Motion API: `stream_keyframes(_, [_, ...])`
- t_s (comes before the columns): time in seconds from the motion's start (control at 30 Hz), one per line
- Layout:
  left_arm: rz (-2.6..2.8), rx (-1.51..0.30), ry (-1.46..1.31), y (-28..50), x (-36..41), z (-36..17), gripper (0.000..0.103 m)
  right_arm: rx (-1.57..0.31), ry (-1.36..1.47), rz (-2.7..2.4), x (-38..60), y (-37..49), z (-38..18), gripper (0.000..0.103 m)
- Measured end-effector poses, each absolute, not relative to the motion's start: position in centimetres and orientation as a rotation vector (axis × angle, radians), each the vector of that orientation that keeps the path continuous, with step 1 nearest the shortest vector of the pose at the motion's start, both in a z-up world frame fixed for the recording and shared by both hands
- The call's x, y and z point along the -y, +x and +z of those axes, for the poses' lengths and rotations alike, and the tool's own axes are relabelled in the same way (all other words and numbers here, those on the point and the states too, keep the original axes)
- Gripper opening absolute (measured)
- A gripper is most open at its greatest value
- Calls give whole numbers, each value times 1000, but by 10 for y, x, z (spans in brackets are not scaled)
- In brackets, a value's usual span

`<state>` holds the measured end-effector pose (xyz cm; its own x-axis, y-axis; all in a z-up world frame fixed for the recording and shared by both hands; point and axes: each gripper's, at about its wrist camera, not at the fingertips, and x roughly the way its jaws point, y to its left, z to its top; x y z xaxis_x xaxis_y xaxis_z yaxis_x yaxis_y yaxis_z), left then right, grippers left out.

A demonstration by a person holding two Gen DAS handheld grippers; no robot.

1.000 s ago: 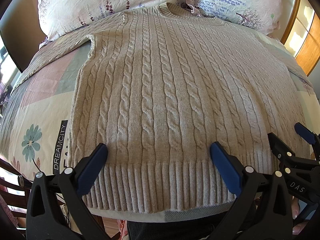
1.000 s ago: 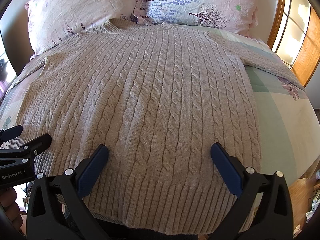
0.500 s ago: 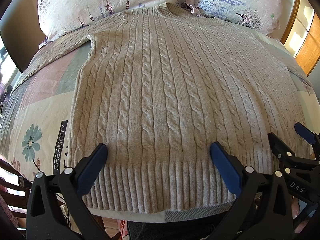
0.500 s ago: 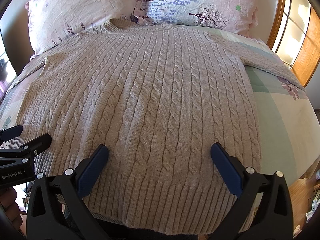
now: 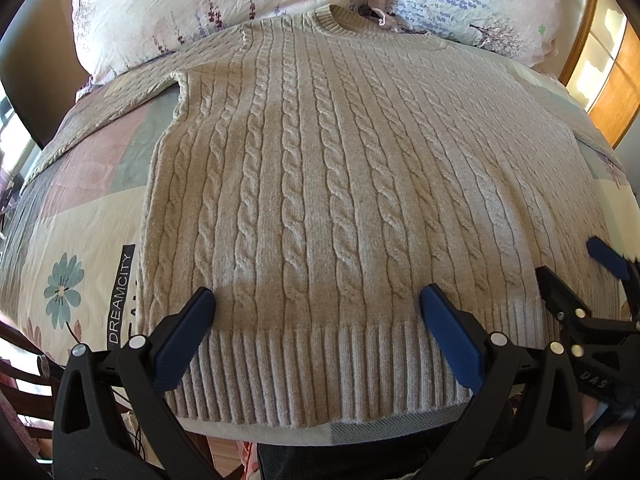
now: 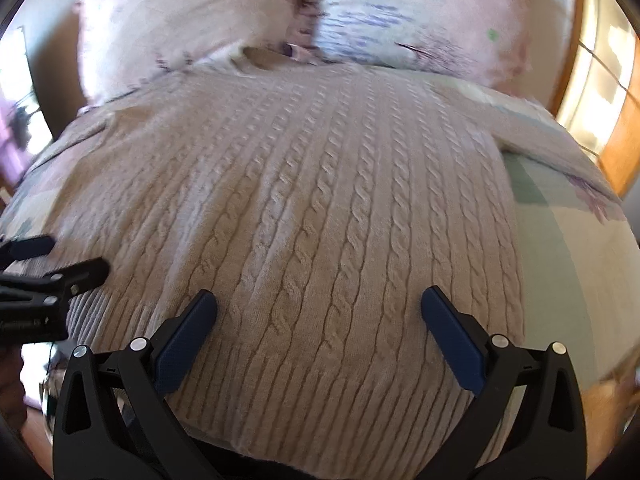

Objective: Fold small clothes

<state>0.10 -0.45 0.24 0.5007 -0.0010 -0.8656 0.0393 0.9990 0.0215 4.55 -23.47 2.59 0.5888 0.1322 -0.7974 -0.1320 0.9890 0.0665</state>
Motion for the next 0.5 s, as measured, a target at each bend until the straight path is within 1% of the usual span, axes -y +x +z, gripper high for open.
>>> stream_keyframes(0.1, [-55,-1021,65,-2,3,4,101,-885,176,151,281,58,43,102])
stream_keyframes(0.13, [-60,-1021,64,-1,1,5,101,-842,263,114,313,67,55,102])
stream_keyframes(0.2, [-41,-964,31,8,-16,18,101,-772,398,6,376,84,69,102])
stream_keyframes(0.23, [-30,-941,14,12,-24,22,101,-743,491,-85,424,97,72,102])
stream_keyframes(0.27, [-18,-912,-10,18,-35,28,101,-727,576,-157,463,107,70,94])
stream_keyframes(0.3, [-20,-867,-77,27,-57,37,101,-721,640,-199,490,114,68,78])
stream_keyframes(0.33, [-29,-848,-116,33,-68,39,101,-722,754,-277,537,124,59,72])
stream_keyframes(0.4, [-52,-789,-266,48,-107,43,101,-719,924,-415,606,137,41,64])
stream_keyframes(0.5, [3,-769,-355,69,-146,40,101,-700,1036,-534,656,144,23,58])
